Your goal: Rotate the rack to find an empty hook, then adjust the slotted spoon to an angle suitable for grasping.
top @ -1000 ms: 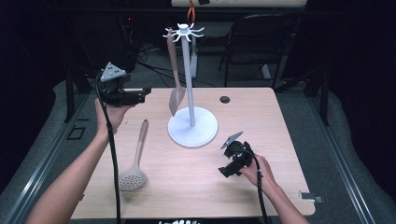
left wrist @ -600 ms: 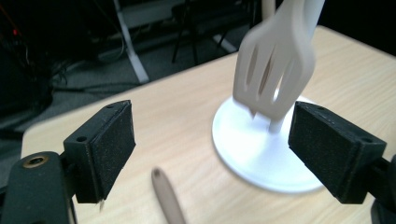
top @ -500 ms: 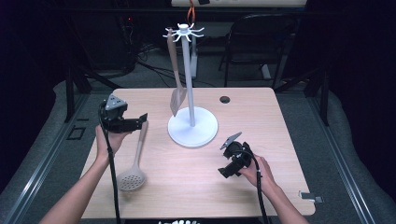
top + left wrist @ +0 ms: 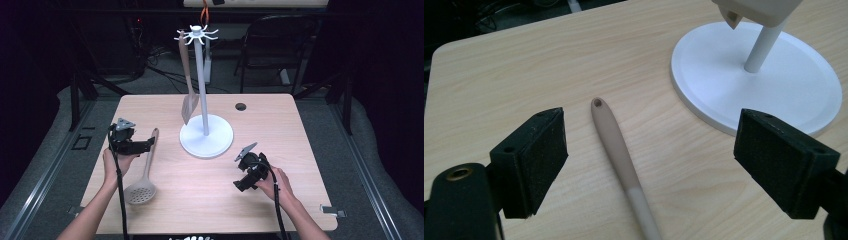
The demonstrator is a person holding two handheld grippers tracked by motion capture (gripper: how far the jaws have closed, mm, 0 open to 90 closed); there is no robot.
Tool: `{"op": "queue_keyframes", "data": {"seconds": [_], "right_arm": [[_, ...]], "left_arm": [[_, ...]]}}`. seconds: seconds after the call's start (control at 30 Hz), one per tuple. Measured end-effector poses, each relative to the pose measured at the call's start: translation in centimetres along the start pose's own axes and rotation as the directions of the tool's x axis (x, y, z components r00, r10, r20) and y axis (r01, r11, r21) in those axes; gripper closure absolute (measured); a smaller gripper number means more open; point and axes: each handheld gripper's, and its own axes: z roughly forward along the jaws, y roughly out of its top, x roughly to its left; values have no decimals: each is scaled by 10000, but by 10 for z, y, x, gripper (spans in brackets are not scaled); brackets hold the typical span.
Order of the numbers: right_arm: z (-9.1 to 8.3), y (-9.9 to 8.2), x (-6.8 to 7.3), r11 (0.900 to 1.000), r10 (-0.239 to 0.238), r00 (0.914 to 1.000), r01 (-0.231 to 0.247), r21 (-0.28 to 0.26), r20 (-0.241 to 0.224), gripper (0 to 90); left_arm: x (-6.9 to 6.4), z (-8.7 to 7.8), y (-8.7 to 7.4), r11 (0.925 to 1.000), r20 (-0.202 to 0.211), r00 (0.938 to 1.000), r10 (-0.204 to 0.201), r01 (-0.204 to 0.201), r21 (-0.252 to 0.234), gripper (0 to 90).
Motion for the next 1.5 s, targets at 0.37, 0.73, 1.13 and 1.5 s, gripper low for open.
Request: {"op": "queue_keyframes", "data": {"seconds": [0.37,0.73,1.13,1.5], "right_arm": [[0,0,1,9999,47,10000,-47,-88,-4,70],[2,2,1,9998,-164,9999,164,74,-18,72],[2,1,0,10000,-39,10000,39,-29,-57,77],[1,2,-1,9997,-172,9999,172,157,16,80]], "left_arm": [[6,7,-12,9971,-56,9992,-385,388,649,135],[7,25,-22,9833,-375,9978,-546,602,1716,161],[1,47,-37,9532,-399,9991,-174,286,3009,384],[2,59,-46,9347,-402,9992,-60,199,3548,527]]}}
